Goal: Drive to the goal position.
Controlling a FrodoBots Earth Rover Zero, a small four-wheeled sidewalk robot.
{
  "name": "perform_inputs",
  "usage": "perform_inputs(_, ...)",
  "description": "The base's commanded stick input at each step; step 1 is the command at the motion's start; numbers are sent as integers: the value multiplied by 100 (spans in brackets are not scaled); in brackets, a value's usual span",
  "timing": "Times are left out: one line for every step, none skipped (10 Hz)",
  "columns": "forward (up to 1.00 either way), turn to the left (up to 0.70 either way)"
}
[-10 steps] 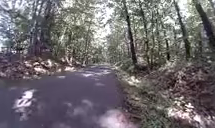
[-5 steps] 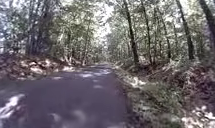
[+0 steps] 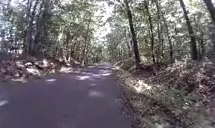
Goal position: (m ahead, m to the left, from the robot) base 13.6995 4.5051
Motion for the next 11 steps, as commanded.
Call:
perform_inputs(70,0)
perform_inputs(70,0)
perform_inputs(70,0)
perform_inputs(70,0)
perform_inputs(70,0)
perform_inputs(70,0)
perform_inputs(70,0)
perform_inputs(70,0)
perform_inputs(70,0)
perform_inputs(70,0)
perform_inputs(70,0)
